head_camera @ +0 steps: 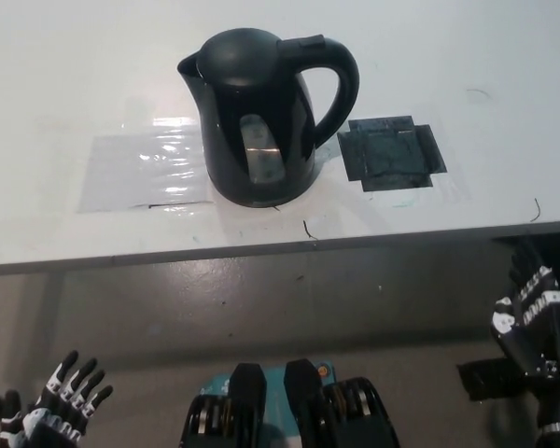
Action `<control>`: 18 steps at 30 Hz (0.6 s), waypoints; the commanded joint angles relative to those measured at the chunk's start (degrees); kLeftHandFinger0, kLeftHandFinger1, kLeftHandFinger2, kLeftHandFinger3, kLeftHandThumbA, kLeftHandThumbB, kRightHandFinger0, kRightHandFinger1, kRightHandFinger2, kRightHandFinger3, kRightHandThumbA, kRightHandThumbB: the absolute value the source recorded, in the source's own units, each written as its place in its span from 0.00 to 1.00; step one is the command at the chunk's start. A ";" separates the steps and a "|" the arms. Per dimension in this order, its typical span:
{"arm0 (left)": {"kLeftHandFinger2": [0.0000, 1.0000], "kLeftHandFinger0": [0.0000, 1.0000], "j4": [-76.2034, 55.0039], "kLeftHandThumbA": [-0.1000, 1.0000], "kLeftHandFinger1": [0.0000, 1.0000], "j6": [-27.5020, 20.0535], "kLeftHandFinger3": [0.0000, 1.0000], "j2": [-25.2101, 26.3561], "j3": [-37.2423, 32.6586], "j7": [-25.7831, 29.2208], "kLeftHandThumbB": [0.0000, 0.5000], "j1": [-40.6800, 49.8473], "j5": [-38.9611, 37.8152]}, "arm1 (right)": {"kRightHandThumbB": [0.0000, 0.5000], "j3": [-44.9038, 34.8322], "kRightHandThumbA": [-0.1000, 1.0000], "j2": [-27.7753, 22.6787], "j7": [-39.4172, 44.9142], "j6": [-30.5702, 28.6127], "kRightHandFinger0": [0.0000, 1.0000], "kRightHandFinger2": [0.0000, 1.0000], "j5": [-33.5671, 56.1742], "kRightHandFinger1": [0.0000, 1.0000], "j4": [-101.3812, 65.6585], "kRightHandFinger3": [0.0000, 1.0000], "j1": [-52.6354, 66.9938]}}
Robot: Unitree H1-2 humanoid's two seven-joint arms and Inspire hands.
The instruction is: The robot uses its right hand to push down on the lid of a kettle kept in the middle of the desk to close it
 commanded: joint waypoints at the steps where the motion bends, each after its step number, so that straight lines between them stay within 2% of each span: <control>1: 1.00 1.00 -0.41 1.00 1.00 -1.63 1.00 0.01 -0.06 -0.73 1.00 -1.00 -1.47 | 0.70 -2.63 0.06 -0.26 1.47 -5.51 1.00 1.00 3.01 1.00 3.33 1.00 -3.82; 3: 1.00 1.00 -0.30 1.00 1.00 -2.25 1.00 -0.21 -0.23 -0.37 1.00 -1.28 -0.46 | 0.68 -3.58 0.04 -0.72 1.71 -4.51 1.00 1.00 3.56 1.00 5.62 1.00 -5.51; 7: 1.00 1.00 0.01 1.00 1.00 -3.05 1.00 -0.53 -0.16 -0.56 1.00 -1.22 -0.34 | 0.69 -4.90 0.04 -0.89 1.25 -3.17 1.00 1.00 3.02 1.00 9.32 1.00 -7.64; 9: 1.00 1.00 -0.03 1.00 1.00 -2.66 1.00 -0.56 -0.10 -0.55 1.00 -1.17 -0.65 | 0.67 -5.68 0.03 -0.36 0.86 -0.90 1.00 1.00 3.67 1.00 8.93 1.00 -7.92; 14: 1.00 1.00 0.10 1.00 1.00 -3.10 1.00 -0.64 -0.15 -0.81 1.00 -1.85 -0.62 | 0.60 -6.56 0.00 -0.20 -0.67 0.51 1.00 1.00 1.98 1.00 8.41 1.00 -8.82; 18: 1.00 1.00 0.10 1.00 1.00 -3.14 1.00 -0.50 -0.22 -0.92 1.00 -2.00 -0.61 | 0.58 -7.09 0.00 -0.06 -0.96 1.48 1.00 1.00 2.15 1.00 8.40 1.00 -9.07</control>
